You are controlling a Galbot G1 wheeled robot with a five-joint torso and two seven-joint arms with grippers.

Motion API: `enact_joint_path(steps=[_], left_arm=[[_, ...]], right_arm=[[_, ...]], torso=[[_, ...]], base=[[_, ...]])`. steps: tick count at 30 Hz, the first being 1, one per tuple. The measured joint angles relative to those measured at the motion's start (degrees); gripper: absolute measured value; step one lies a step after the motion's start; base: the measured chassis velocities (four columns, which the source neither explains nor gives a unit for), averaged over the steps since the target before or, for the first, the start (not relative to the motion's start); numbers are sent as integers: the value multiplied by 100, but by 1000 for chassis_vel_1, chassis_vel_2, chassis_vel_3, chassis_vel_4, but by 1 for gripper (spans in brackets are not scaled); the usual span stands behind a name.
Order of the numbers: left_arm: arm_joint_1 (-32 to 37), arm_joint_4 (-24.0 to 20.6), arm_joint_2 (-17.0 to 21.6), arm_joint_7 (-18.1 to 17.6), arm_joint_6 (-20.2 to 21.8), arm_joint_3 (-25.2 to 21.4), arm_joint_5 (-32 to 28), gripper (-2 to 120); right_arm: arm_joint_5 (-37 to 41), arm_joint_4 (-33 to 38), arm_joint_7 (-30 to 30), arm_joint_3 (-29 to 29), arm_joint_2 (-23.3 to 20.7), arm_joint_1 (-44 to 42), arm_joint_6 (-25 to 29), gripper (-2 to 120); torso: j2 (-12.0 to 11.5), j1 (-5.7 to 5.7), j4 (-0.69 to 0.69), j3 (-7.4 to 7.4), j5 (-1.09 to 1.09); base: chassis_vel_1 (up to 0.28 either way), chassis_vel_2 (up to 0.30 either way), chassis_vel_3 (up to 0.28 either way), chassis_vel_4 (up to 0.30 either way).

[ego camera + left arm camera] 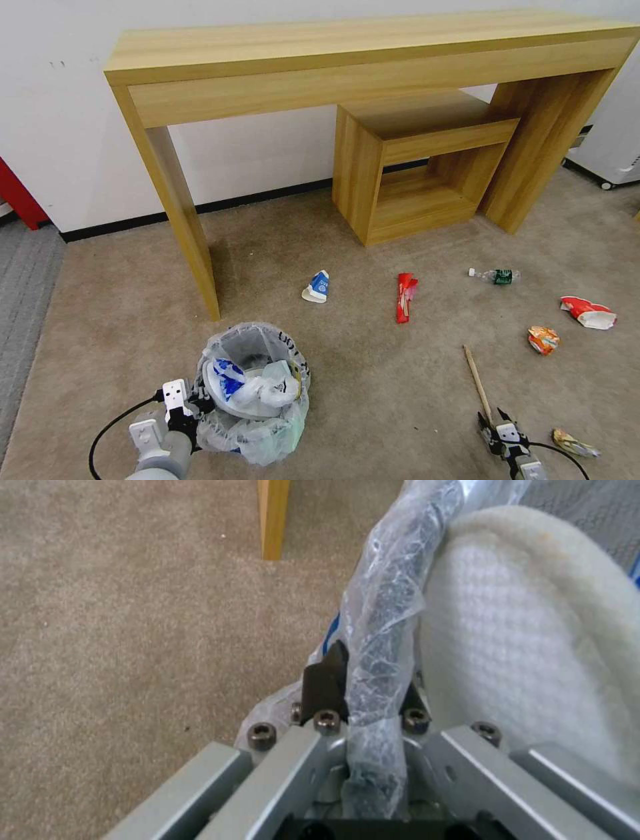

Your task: Pick up the trash bin and place the garbage on the floor into it.

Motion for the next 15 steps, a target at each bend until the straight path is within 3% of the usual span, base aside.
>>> enact_joint_path(steps=[12, 15], left_arm=[[15, -10, 20, 0, -17, 4, -17, 0], [19, 2, 37, 0, -20, -4, -22, 0]], right_arm=[[-185, -193, -3, -7, 132, 87, 152, 32], [-267, -272, -46, -13, 181, 119, 219, 18]], torso=[[0, 0, -2, 0, -4], [0, 0, 0, 0, 0]], base=[[0, 0, 0, 0], [0, 0, 0, 0]])
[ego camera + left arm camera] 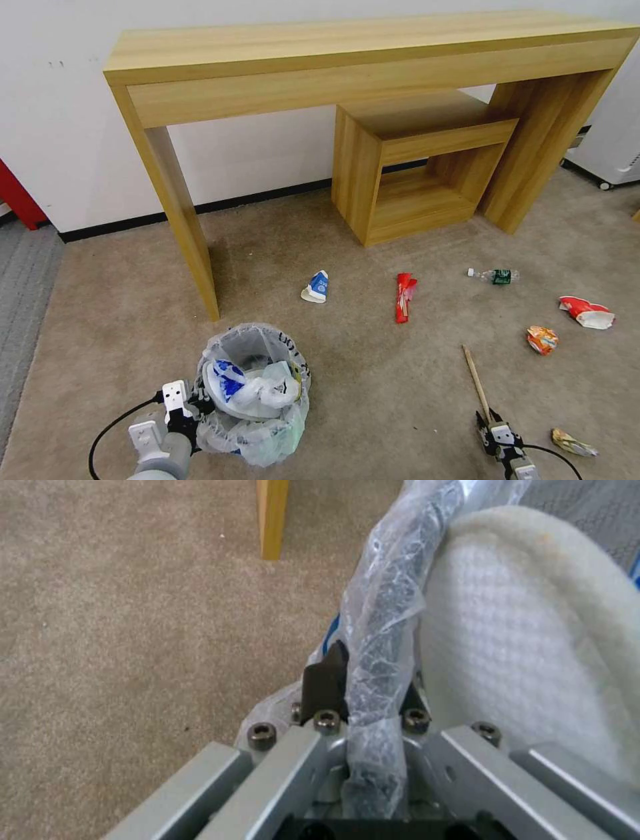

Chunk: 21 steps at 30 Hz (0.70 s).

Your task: Pick up the trash bin and place the garbage on the floor into it.

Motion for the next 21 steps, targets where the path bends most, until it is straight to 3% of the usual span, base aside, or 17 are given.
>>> enact_joint_path(steps=[11, 16, 21], left_arm=[[-24, 41, 8, 3, -13, 8, -3, 0], [-23, 55, 27, 5, -18, -3, -13, 0], [-21, 62, 29, 5, -23, -9, -15, 0]], right_arm=[[-45, -53, -13, 44, 51, -33, 47, 14], [-62, -68, -36, 44, 74, -34, 98, 0], [-54, -20, -97, 71, 50, -85, 156, 0]], torso=[[0, 0, 1, 0, -1], [0, 0, 1, 0, 1], [0, 0, 0, 0, 1]], base=[[0, 0, 0, 0], [0, 0, 0, 0], [0, 0, 0, 0]])
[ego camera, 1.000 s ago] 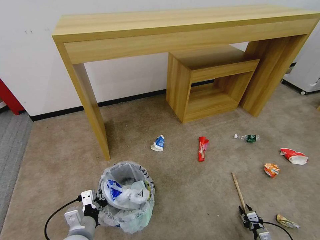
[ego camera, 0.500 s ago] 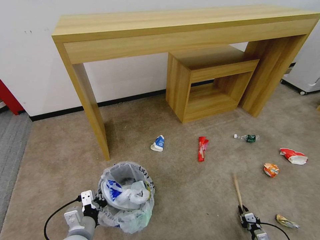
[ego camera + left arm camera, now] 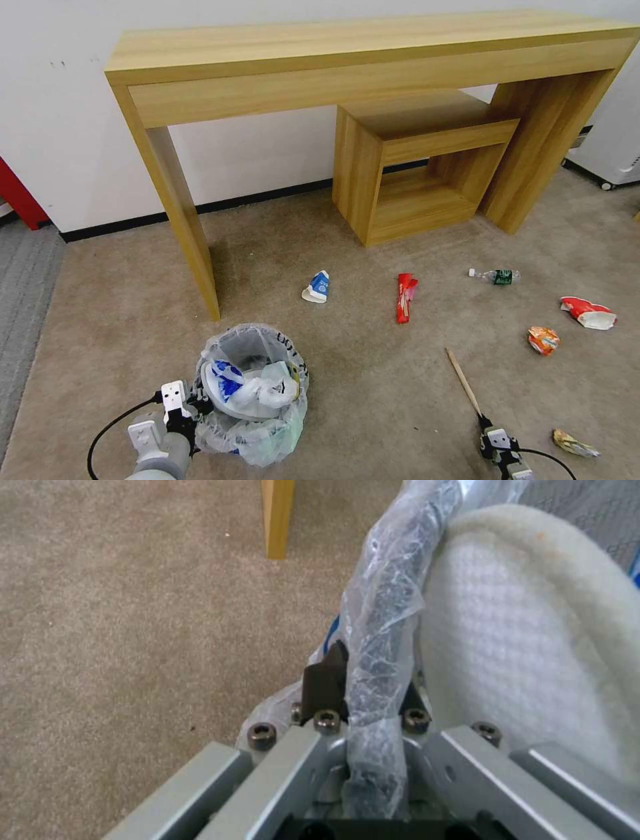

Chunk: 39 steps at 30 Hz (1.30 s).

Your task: Pick up the trash bin and place the garbage on the floor into it.

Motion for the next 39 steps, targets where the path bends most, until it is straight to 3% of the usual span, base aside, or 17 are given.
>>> enact_joint_path(steps=[6, 10, 13, 14, 16, 18, 21, 22, 24, 26, 29, 34, 39], left_arm=[[-28, 41, -11, 0, -2, 1, 6, 0], [-55, 85, -30, 1, -12, 2, 25, 0], [-79, 90, -44, 0, -12, 18, 33, 0], [-79, 90, -44, 0, -12, 18, 33, 0], [-82, 70, -47, -9, -4, 24, 33, 0], [-82, 57, -50, -12, 1, 26, 33, 0], [-56, -19, -87, -18, 19, 39, 44, 0], [-56, -19, -87, -18, 19, 39, 44, 0], [-39, -69, -110, -24, 30, 41, 58, 0], [-34, -88, -118, -27, 36, 41, 62, 0], [-17, -150, -147, -37, 61, 38, 93, 0], [-46, -179, -156, -55, 92, 52, 97, 0], [-43, -214, -196, -64, 110, 63, 122, 0]], right_arm=[[57, 225, -67, 79, -72, -120, 85, 0], [254, 861, -156, 232, -269, -388, 156, 0], [401, 2044, -357, 432, -518, -703, 440, 0], [401, 2044, -357, 432, -518, -703, 440, 0], [521, 2928, -557, 525, -724, -871, 570, 0], [570, 3238, -630, 529, -812, -900, 630, 0], [858, 4554, -989, 403, -1191, -796, 792, 0], [858, 4554, -989, 403, -1191, -796, 792, 0], [1056, 5233, -1198, 82, -1439, -483, 837, 0], [1098, 5375, -1248, -57, -1502, -341, 843, 0], [1307, 5797, -1421, -785, -1796, 418, 871, 0], [1434, 5937, -1666, -1476, -2163, 974, 897, 0], [1451, 5798, -1769, -2048, -2223, 1446, 956, 0]], torso=[[0, 0, -1, 1, 4], [-1, 0, -1, 0, 0], [-1, 0, 0, 0, -1], [-1, 0, 0, 0, -1], [-1, 0, 0, 1, -2], [-1, 0, -1, 0, -3], [-1, 0, 0, 1, -5], [-1, 0, 0, 1, -5], [-1, 0, 1, 1, -4], [0, 0, 1, 0, -3], [-1, 0, 2, 1, -2], [-1, 0, -2, 1, -2], [-1, 0, 0, 1, -2]], base=[[0, 0, 0, 0], [0, 0, 0, 0], [0, 0, 0, 0], [0, 0, 0, 0], [0, 0, 0, 0], [0, 0, 0, 0], [0, 0, 0, 0], [0, 0, 0, 0], [0, 0, 0, 0], [0, 0, 0, 0], [0, 0, 0, 0], [0, 0, 0, 0], [0, 0, 0, 0]])
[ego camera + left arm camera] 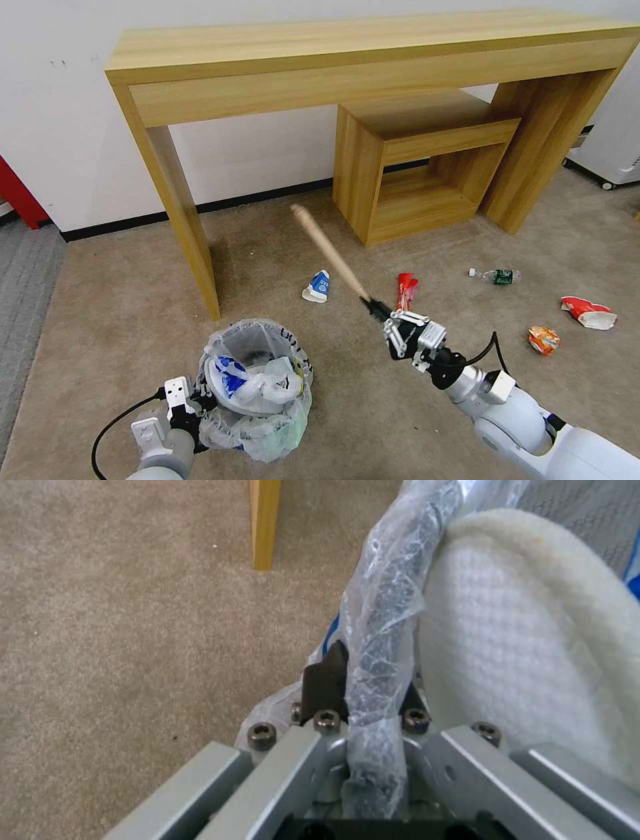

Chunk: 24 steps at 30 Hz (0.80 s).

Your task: Pick up the trash bin and place the garbage on the floor into it.

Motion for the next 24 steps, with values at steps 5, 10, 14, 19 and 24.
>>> enact_joint_path(steps=[5, 10, 14, 19, 24], left_arm=[[10, -51, -73, -6, 22, 18, 52, 0], [58, -88, -132, -9, 28, 20, 117, 0], [126, -140, -184, -9, 29, 3, 154, 0], [177, -190, -236, -7, 29, -31, 177, 0], [179, -211, -243, -5, 29, -45, 175, 0]], right_arm=[[-10, -267, -38, -750, 136, 650, 42, 0], [-93, -778, -79, -1509, 524, 1331, 73, 0], [-131, -1221, -74, -2115, 914, 1874, 91, 0], [-147, -1655, -57, -2655, 1299, 2298, 105, 0], [-151, -1952, -48, -2956, 1504, 2455, 118, 0]], torso=[[0, 0, 1, 0, 1], [0, 0, 0, 0, 0], [0, 0, 0, 0, 0], [1, 0, 1, 0, -1], [1, 0, 0, 0, -1]], base=[[0, 0, 0, 0], [0, 0, 0, 0], [0, 0, 0, 0], [0, 0, 0, 0], [0, 0, 0, 0]])
